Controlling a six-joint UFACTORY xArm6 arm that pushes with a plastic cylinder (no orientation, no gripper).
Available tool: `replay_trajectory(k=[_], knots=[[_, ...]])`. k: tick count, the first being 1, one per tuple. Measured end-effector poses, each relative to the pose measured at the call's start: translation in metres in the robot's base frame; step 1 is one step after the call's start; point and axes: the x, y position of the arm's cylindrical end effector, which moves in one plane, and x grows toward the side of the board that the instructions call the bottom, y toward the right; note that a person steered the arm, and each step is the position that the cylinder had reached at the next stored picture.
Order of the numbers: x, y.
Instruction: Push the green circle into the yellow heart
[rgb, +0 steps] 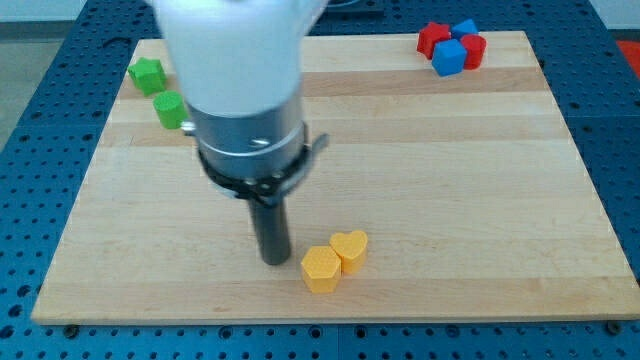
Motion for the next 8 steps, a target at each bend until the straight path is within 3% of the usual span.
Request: replay_trajectory(k=[4,7,8], knots=[[-0.201,-0.040],[-0.252,-0.086],[-0.242,-0.112]])
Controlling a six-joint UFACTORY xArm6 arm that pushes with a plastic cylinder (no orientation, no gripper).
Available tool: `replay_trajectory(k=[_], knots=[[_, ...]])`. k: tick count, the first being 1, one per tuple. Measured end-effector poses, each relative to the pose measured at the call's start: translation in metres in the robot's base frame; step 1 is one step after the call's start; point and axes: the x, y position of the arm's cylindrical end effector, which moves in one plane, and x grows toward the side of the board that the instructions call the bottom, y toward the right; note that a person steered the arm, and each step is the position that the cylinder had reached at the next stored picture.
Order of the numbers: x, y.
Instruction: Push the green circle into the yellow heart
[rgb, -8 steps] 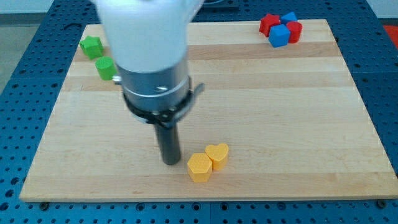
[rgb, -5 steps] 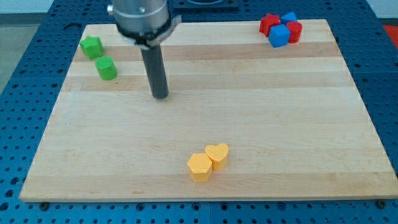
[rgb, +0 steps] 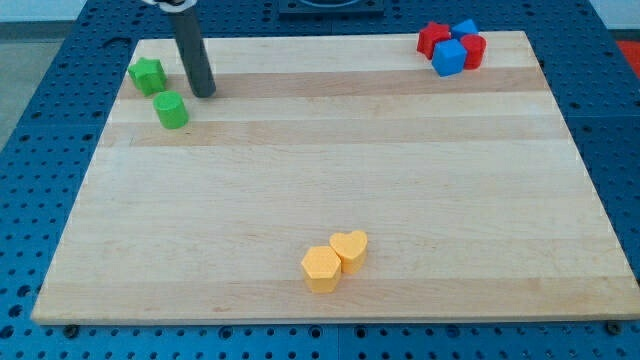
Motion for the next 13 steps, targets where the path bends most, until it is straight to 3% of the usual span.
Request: replay_trajectory(k=[2,4,5,7,8,11,12,13], knots=[[0.048,-0.002],[0.002,-0.040],[0.025,-0.053],[0.066,0.078],[0.067,0.074],[0.035,-0.068],[0.062,-0.049],[0.098,0.022]])
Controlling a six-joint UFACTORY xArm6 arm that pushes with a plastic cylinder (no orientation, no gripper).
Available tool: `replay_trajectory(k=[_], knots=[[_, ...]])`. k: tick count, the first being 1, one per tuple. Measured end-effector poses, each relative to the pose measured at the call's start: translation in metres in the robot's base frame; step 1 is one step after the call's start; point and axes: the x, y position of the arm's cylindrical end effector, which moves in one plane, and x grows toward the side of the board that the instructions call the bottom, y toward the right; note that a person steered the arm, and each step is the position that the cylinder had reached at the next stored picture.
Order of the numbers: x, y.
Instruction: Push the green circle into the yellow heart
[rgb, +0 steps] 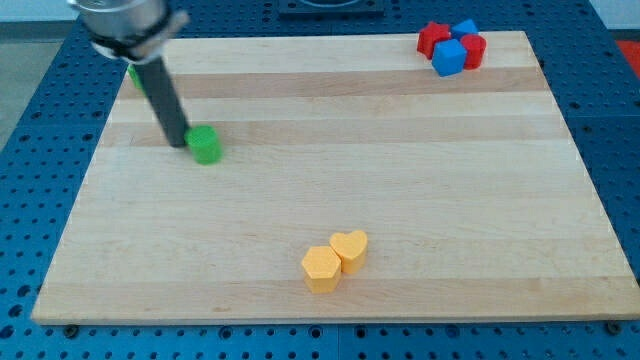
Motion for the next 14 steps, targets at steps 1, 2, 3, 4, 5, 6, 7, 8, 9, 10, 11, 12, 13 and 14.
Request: replay_trajectory(k=[1,2,3,4,5,6,7,8,9,10,11,12,13,14], knots=[[0.023,0.050],[0.024,0.052],[0.024,0.053],[0.024,0.057],[0.033,0.090],[0.047,0.111],[0.031,0.106],[0.022,0.108],[0.031,0.123],[0.061,0.146],[0.073,0.156],[0.055,0.150],[0.057,0.158],[0.082,0.173]])
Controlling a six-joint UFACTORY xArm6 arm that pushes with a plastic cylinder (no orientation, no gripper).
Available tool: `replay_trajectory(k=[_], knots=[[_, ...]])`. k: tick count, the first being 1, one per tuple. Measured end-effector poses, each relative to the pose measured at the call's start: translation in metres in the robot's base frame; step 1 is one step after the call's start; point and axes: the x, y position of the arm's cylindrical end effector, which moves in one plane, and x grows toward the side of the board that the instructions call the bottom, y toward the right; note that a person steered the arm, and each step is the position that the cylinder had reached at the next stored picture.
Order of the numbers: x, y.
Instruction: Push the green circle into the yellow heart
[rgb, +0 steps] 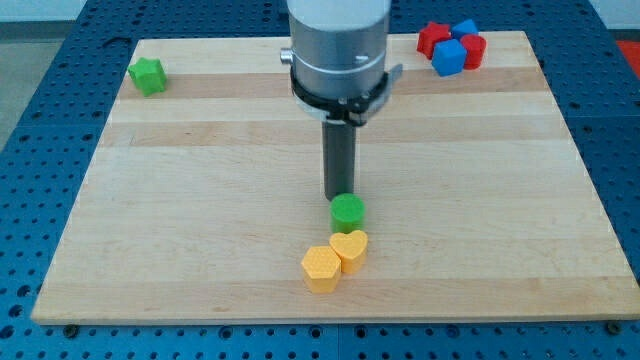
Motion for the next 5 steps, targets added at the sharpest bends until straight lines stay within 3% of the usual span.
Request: replay_trajectory(k=[5], knots=[[0.040,0.006]])
